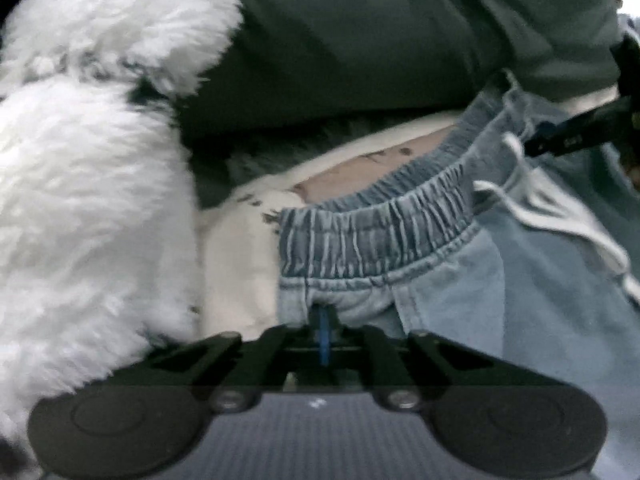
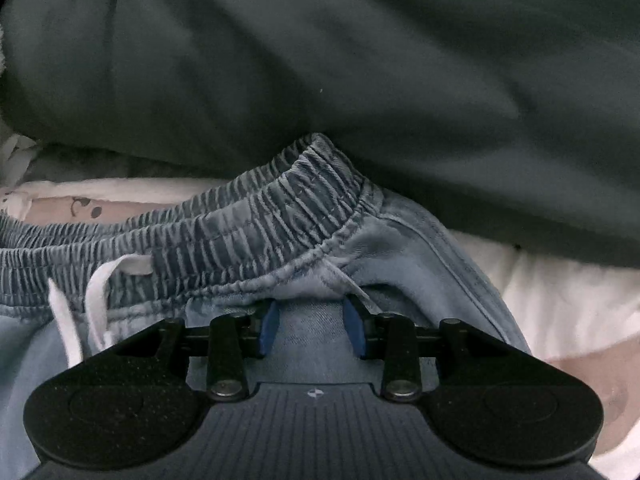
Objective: Fold clothes
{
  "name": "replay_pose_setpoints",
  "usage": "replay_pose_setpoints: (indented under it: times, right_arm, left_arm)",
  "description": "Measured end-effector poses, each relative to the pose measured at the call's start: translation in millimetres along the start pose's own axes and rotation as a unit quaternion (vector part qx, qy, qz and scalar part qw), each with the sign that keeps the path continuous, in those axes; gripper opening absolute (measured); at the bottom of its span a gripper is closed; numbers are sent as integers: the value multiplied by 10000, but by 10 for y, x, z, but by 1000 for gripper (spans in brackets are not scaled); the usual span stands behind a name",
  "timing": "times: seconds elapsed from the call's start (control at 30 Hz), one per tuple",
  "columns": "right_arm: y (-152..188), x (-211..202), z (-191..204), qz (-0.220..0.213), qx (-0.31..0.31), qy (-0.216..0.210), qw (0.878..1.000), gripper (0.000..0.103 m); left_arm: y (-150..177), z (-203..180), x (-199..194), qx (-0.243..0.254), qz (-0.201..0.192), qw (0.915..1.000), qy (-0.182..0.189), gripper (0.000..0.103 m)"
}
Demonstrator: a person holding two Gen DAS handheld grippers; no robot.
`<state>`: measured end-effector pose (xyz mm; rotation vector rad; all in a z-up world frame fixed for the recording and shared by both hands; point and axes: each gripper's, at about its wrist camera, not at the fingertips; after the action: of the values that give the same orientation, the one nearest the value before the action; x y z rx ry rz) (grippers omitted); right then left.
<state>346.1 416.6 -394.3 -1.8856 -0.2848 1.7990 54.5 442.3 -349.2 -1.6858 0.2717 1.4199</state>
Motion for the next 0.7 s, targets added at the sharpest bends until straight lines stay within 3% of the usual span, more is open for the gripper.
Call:
replay_pose_setpoints:
  times: [0.1,0.23,0.37,0.4,0.5,0.53,0.57,0.6,0.7]
  right_arm:
    - [-27,12,-45,47,288,26,9996,42]
    - [99,-219,-1,104,550,254,9981,43]
    - [489,-751,-83,-150,915,117,9956,64]
    - [626,-931,-83,-176,934,128,9954,65]
    - [887,-1467,-77,-270,1117,324,9929,65]
    - [938,-1642,-70,-308,1216,440,9911,66]
    - [979,-1781,-77,-310,1387,516,9885,66]
    - [1081,-1942,-136,-310,1603,554,9850,66]
    - [1371,-2430,-313,-297,1906,799,9780,66]
  left_arm:
    - [24,-31,-33,139,-50,9996,-238,3]
    - [38,1,-75,69,-88,9998,-179,3]
    - [44,15,-157,5,-122,9999,-55,4]
    - [38,9,-193,7,-129,9999,-23,6]
    - [5,-46,-334,248,-113,9996,-26,15]
    - [-9,-76,-379,384,-102,9992,-106,22]
    - [-26,-98,-420,477,-84,9986,-210,38]
    - [-48,-113,-457,514,-61,9983,-264,44]
    - [-130,-173,-579,619,-28,9978,-254,44]
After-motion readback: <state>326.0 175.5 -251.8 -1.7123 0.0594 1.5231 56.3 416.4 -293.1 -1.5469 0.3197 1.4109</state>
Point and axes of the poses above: each gripper's, at about its wrist camera, not at the fingertips, and x roughly the way its jaws point, z to its left, y to its underside, and after that the axes turned 4 degrees about x, right-handed
